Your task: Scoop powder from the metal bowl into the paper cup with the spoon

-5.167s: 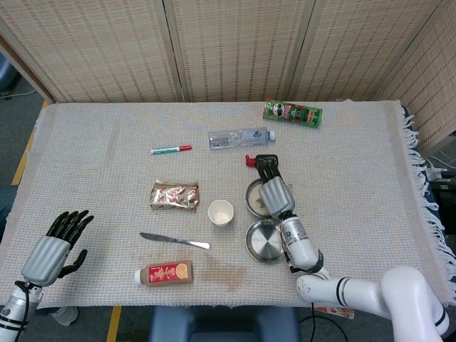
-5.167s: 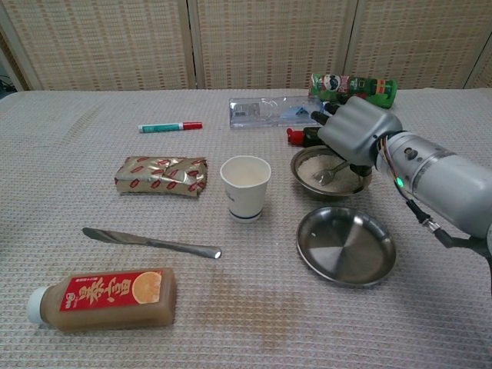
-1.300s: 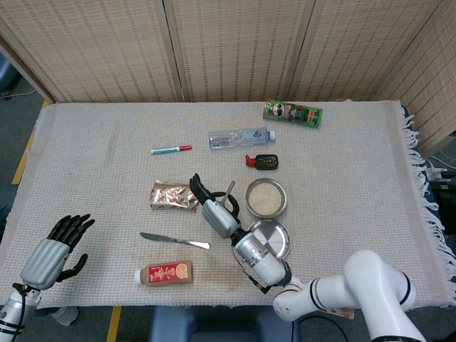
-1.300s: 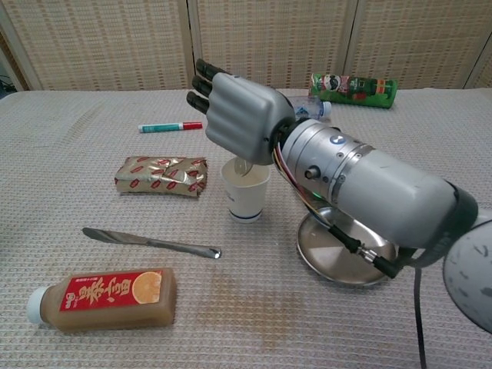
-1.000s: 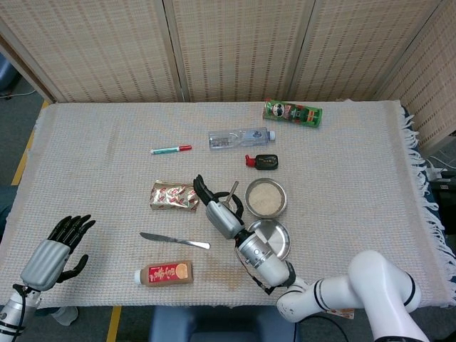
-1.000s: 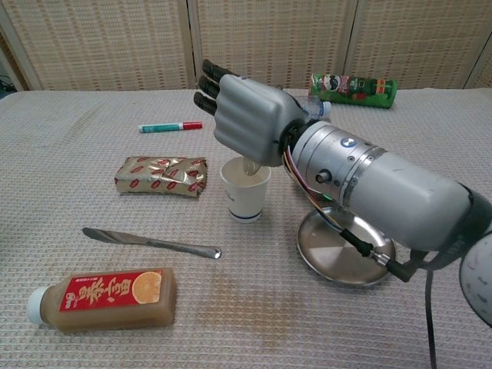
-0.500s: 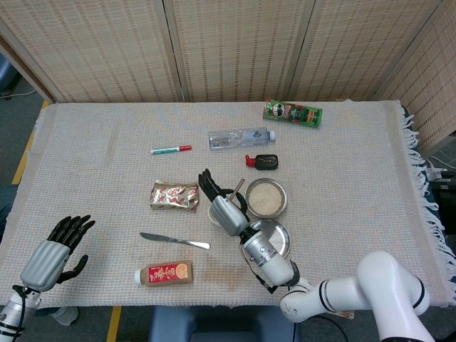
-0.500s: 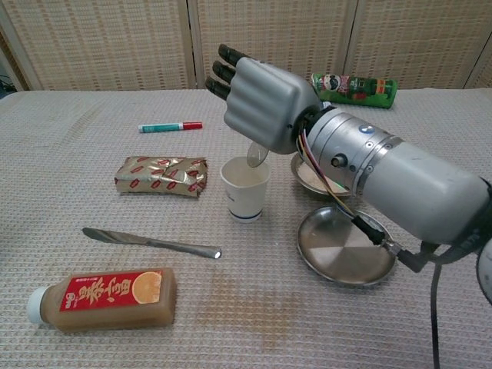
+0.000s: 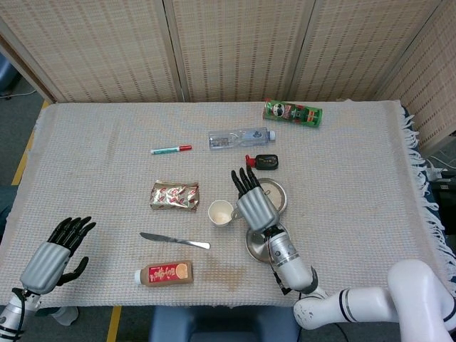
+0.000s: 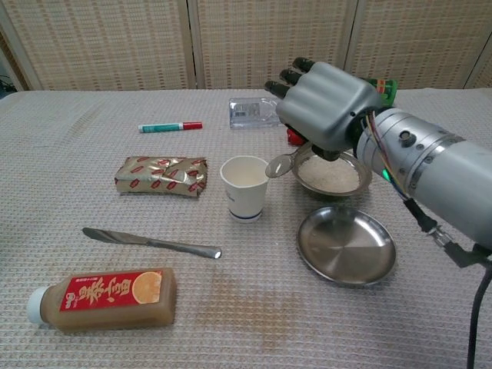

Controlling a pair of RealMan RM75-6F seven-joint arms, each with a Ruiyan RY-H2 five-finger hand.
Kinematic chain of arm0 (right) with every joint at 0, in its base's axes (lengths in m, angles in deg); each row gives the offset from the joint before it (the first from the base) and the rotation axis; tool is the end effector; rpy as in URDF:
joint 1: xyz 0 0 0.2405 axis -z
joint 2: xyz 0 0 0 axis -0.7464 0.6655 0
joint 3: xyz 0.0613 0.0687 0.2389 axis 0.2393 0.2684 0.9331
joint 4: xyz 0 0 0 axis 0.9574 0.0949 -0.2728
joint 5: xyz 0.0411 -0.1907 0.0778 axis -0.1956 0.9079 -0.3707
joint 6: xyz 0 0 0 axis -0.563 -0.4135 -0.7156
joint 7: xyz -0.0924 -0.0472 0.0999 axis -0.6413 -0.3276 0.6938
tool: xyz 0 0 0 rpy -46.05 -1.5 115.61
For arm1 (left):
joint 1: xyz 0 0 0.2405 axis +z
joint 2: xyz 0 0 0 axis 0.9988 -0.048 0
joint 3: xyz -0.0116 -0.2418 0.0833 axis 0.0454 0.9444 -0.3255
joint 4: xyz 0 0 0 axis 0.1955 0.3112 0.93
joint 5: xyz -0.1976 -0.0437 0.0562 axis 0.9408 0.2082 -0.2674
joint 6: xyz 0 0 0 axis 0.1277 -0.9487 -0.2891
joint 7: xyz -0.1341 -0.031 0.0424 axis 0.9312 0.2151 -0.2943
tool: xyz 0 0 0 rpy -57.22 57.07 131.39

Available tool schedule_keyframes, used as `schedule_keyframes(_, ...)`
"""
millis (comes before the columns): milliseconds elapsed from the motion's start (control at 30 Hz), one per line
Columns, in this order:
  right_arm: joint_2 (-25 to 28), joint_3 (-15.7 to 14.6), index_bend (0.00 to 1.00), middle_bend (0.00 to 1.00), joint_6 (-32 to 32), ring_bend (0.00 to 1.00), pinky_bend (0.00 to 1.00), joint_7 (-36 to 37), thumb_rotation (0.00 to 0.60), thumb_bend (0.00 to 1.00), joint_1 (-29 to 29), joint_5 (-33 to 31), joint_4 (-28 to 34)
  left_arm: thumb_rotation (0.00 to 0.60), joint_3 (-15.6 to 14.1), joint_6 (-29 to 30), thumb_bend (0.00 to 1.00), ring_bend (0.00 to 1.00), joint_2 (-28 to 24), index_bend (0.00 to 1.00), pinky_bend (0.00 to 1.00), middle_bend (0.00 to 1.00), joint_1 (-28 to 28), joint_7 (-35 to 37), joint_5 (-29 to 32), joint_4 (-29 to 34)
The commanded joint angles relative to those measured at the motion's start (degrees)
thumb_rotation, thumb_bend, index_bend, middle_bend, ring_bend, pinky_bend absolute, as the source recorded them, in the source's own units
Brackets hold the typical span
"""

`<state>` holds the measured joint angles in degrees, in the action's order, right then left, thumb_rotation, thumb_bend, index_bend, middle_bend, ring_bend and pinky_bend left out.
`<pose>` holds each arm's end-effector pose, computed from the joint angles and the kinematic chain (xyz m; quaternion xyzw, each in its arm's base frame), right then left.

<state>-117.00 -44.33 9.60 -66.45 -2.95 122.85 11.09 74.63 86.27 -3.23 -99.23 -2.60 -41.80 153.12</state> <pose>-0.0802 -0.3166 -0.0332 0.7989 -0.0416 0.2273 0.5554 -0.3011 0.1880 0.1217 -0.7038 -0.3528 -0.4128 0.4580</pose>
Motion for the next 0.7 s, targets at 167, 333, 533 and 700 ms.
schedule_keyframes(167,7.22,-4.49,0.59,0.0,-1.26,0.0,0.0,23.91,0.6,0.31,9.96,7.0,4.1,0.6,-0.06,-0.35,0.47,0.0,0.12,0.0,0.05,0.0,0.0,-0.66,0.02,0.3)
schedule_keyframes(333,7.23,-7.62,0.59,0.0,-3.99,0.0,0.0,27.14,0.6,0.31,12.29,7.41,1.75,0.6,-0.14,-0.96,0.47,0.0,0.31,0.0,0.05,0.0,-0.17,-1.28,0.02,0.47)
schedule_keyframes(533,3.87,-7.84,0.58,0.0,-6.57,0.0,0.0,30.93,0.6,0.31,13.39,7.93,-3.58,0.6,-0.21,-1.09,0.47,0.0,0.4,0.0,0.05,0.0,-0.12,-1.77,0.02,0.72)
schedule_keyframes(700,3.42,-7.63,0.5,0.0,-8.35,0.0,0.0,30.05,0.6,0.31,13.51,7.92,-4.13,0.6,-0.15,-1.09,0.47,0.0,0.26,0.0,0.05,0.0,-0.08,-1.53,0.22,0.73)
